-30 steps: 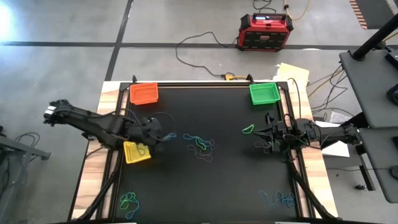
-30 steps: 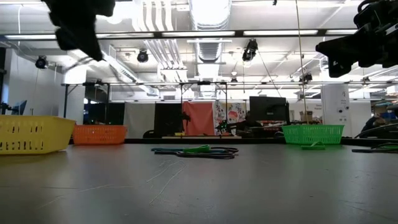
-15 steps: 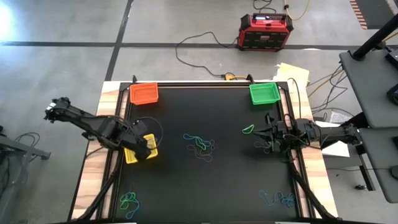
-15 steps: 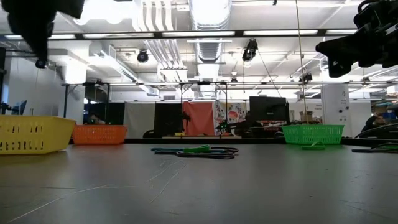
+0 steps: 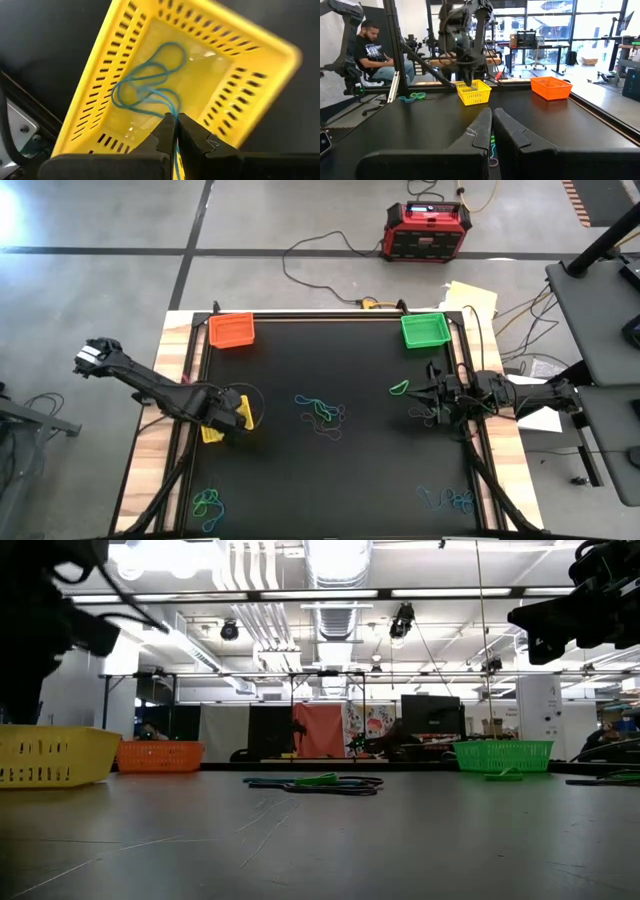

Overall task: Sort rubber bands into baskets
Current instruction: Put the blue rubber band into the yellow bin

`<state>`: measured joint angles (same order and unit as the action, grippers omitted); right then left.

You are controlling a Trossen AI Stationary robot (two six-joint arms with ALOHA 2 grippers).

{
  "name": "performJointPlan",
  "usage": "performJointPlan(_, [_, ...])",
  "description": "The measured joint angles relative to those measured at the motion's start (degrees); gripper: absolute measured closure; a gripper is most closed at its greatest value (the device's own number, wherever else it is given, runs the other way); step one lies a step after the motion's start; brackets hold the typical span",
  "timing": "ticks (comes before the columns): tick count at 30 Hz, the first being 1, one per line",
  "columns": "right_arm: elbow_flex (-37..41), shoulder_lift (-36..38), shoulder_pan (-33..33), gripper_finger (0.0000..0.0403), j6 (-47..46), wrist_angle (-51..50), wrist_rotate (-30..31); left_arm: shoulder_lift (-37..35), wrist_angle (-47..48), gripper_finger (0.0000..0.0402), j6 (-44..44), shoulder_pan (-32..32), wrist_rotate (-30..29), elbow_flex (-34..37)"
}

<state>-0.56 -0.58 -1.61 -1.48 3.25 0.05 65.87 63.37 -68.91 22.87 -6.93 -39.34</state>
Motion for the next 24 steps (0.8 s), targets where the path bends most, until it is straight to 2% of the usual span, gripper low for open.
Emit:
performJointPlan(15, [0.0, 0.01, 0.0, 0.0394, -0.02, 0.0, 0.0, 2.55, -8.35, 0.0402, -11.97, -1.76, 0.47, 5.53])
performJointPlan(24, [0.0, 0.0, 0.01, 0.0394, -0.02, 0.0, 0.01, 3.69, -10.23, 0.0402, -14.35, -2.8, -0.62, 6.82])
